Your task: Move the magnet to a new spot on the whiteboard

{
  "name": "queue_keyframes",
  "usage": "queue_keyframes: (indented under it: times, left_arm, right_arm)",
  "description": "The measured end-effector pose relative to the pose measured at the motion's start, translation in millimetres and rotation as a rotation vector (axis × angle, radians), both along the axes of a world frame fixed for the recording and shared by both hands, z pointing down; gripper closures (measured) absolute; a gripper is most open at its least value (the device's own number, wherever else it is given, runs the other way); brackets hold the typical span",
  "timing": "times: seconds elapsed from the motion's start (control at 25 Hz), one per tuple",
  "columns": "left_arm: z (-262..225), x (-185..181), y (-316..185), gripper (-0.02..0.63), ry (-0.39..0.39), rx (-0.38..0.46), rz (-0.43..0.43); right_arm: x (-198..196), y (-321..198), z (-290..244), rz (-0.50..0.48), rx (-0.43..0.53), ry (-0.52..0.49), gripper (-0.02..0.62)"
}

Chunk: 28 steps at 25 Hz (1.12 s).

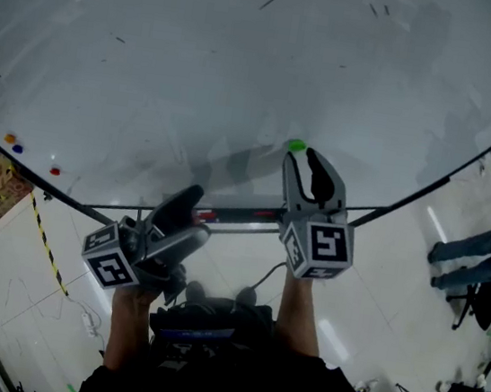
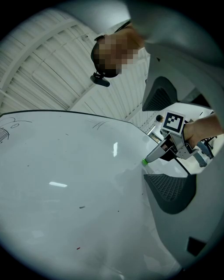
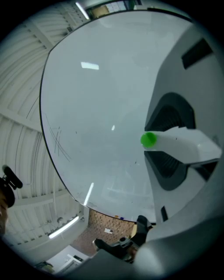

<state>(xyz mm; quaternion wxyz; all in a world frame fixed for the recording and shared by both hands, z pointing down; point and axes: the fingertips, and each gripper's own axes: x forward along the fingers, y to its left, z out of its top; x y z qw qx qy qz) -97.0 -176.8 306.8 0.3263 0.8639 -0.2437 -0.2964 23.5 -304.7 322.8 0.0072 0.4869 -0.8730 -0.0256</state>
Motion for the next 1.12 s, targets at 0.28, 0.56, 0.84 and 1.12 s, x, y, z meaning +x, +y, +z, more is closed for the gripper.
queue_keyframes:
  times: [0.28,0.56,0.84,1.12]
  left_arm:
    - [-0.6,19.1,3.0,0.163,-0.008,-0.005,0.001]
    - [2.6,31.9,1.9,0.163,-0.017,-0.017,-0.013]
    - [7.3,55.6,5.7,0.163,-0.019,-0.035,-0.033]
    - [15.1,86.1,13.4,0.163,-0.03,-0.06,-0.064]
  right_arm:
    - [9.3,18.3,-8.5,-0.133,-0.033,-0.078,0.428]
    - [11.1,24.3,-6.0,-0.224,-0.062,-0.117,0.428]
    - [10.5,59.4,-9.6,-0.687,-0.288,-0.538,0.442]
    - [26.6,90.8,-14.6,-1.007,-0.457,-0.813,0.442]
